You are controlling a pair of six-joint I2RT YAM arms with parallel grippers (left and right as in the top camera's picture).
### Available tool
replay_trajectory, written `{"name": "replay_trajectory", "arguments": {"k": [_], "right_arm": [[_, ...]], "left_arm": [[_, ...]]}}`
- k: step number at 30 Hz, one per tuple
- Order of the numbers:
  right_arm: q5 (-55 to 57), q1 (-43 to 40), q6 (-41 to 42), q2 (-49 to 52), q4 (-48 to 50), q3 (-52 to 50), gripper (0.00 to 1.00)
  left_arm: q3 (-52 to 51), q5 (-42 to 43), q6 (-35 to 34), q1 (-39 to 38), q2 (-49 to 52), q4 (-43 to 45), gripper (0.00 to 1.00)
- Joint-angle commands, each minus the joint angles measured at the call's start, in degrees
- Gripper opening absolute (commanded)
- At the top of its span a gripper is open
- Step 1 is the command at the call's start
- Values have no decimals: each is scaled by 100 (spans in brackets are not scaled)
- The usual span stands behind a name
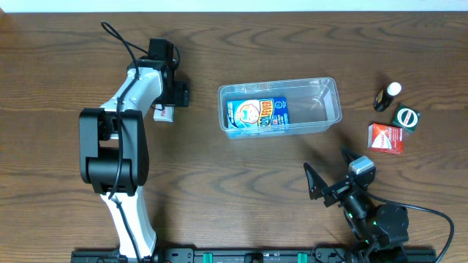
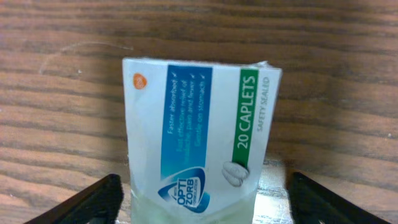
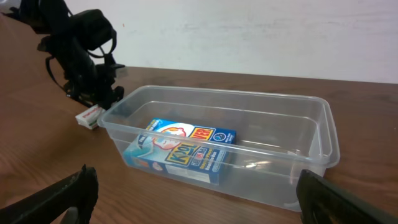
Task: Pack container
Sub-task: 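Grasp the white Panadol box with the left gripper and lift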
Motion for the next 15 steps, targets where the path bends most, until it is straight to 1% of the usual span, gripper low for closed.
{"name": "replay_trajectory", "arguments": {"k": [1, 2, 3, 10, 12, 13, 15], "right_arm": [[4, 4, 61, 2, 0, -26, 99], [4, 4, 61, 2, 0, -26, 99], [4, 4, 61, 2, 0, -26, 99], [4, 4, 61, 2, 0, -26, 99], [4, 4, 61, 2, 0, -26, 99], [4, 4, 61, 2, 0, -26, 99], [4, 4, 61, 2, 0, -26, 99]], "left_arm": [[-28, -52, -59, 31, 9, -55, 79], [-26, -52, -59, 31, 9, -52, 73], [-26, -52, -59, 31, 9, -52, 70], [-9, -55, -42, 31, -11, -55, 60], [7, -59, 39, 31, -50, -55, 50], [7, -74, 48, 31, -79, -55, 48], [7, -74, 48, 31, -120, -50, 48]]}}
